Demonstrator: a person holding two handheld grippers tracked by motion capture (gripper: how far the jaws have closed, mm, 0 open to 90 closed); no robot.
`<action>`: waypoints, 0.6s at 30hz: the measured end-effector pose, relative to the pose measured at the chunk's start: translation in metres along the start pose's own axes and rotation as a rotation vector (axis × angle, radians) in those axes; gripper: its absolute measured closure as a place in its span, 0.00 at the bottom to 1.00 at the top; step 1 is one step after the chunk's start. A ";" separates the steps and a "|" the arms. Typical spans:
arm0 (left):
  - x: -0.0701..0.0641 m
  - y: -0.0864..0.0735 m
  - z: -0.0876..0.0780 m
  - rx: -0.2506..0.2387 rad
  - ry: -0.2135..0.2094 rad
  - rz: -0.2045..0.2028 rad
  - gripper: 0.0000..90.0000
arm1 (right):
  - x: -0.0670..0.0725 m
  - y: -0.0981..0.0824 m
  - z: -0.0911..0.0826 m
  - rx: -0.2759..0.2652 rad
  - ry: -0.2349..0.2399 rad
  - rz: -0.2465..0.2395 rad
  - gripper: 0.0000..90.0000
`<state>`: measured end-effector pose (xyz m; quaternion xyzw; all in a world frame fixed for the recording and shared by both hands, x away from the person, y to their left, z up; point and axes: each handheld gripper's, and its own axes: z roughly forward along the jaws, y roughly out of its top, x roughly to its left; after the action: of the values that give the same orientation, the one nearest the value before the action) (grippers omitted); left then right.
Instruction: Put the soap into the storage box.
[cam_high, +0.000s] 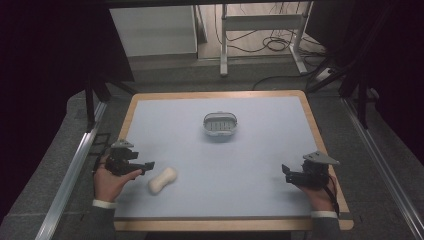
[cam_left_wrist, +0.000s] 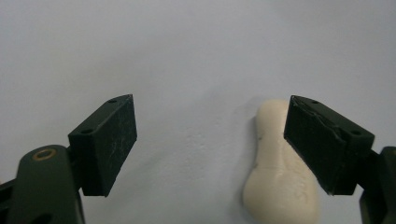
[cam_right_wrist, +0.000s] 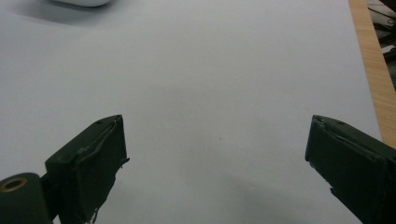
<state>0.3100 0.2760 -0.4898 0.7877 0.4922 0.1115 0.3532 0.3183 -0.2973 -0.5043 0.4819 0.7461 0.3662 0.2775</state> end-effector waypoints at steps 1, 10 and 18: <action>-0.002 0.002 -0.001 0.006 -0.004 0.010 0.20 | 0.000 0.000 0.000 0.000 0.000 0.000 0.06; -0.016 0.017 -0.004 0.088 -0.019 0.045 0.20 | -0.003 -0.003 -0.004 -0.002 -0.013 0.009 0.06; -0.031 0.022 0.003 0.144 -0.025 0.094 0.21 | -0.002 -0.004 -0.006 0.001 -0.027 0.012 0.06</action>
<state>0.3120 0.2422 -0.4718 0.8348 0.4569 0.0824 0.2961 0.3122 -0.3020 -0.5037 0.4911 0.7397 0.3610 0.2851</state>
